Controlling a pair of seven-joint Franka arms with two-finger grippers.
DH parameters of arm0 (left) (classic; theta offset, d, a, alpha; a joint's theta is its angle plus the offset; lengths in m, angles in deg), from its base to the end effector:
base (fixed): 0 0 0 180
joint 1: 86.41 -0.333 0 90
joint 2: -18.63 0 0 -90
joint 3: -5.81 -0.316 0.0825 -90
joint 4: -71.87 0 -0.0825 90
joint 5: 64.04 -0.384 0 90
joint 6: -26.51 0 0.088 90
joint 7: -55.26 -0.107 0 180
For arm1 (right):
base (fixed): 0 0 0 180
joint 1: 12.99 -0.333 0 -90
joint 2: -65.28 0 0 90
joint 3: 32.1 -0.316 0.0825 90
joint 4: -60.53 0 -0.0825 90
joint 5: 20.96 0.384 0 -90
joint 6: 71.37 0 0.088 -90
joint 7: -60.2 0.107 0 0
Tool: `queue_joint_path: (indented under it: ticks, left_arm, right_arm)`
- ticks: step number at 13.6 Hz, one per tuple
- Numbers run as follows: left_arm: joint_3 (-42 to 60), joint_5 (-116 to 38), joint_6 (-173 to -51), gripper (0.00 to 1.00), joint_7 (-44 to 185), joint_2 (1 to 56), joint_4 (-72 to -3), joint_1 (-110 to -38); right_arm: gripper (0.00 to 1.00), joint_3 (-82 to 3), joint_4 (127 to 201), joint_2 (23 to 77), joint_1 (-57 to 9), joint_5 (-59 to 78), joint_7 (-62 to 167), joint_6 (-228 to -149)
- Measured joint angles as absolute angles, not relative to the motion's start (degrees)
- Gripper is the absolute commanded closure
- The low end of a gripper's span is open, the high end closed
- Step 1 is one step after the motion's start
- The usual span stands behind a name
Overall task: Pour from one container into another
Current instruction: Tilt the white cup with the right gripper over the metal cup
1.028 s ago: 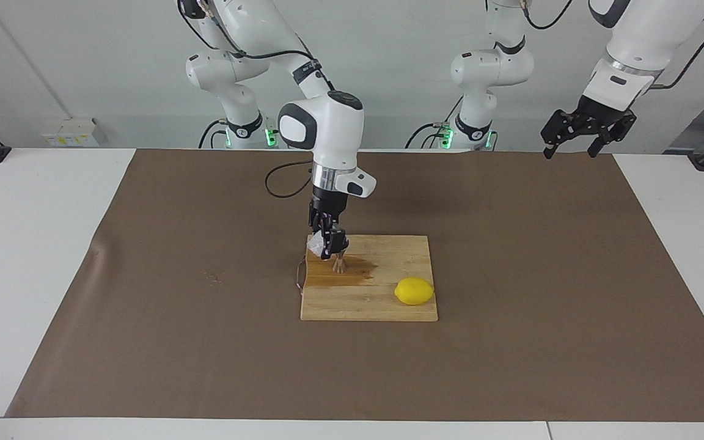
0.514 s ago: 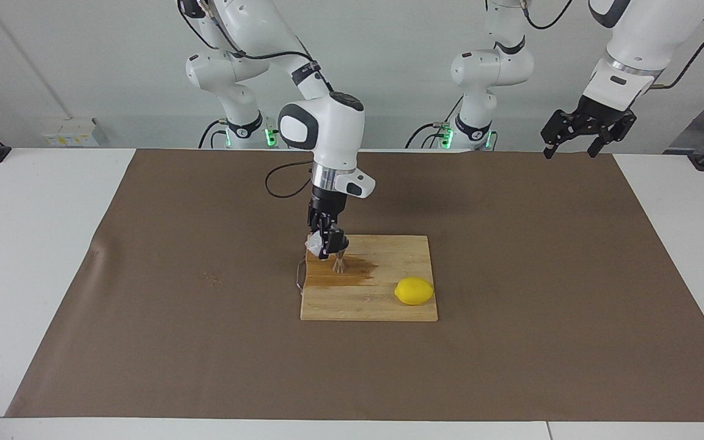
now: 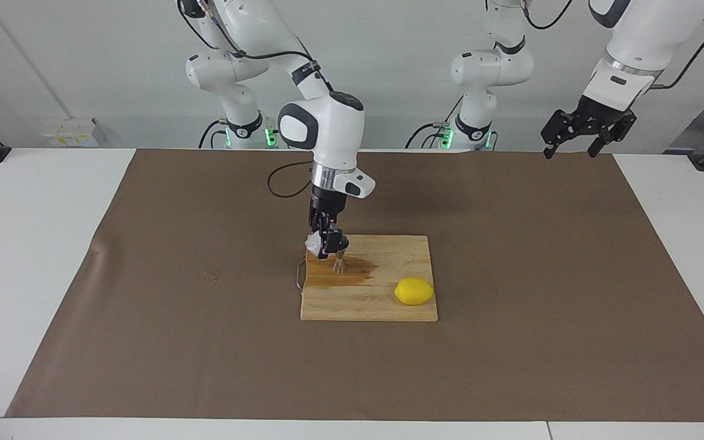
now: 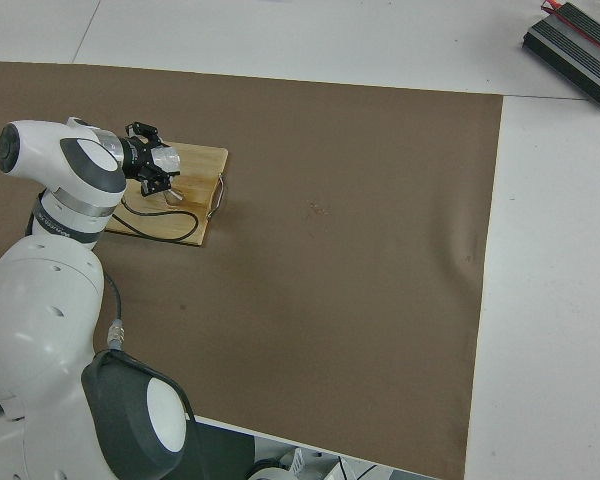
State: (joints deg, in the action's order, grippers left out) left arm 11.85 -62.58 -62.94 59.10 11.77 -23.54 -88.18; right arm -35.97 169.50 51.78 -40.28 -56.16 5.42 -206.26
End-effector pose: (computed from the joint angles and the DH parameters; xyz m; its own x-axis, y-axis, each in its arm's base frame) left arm 0.5139 -0.0446 0.6428 0.9999 -0.0072 0.0141 -0.0074 -0.9999 0.0139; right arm 0.5465 0.3186 0.4012 -0.2362 0.9169 -0.3217 0.8624 0.3504 0.3655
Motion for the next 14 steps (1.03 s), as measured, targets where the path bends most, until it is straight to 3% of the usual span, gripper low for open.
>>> queue_joint_path:
  ticks: [14]
  left_arm:
    - [11.9, -62.6, -62.9, 0.0, 59.1, 11.8, -23.5, -88.2]
  right_arm:
    - [0.77, -35.8, 169.5, 53.2, -39.2, -44.7, 6.1, -206.3]
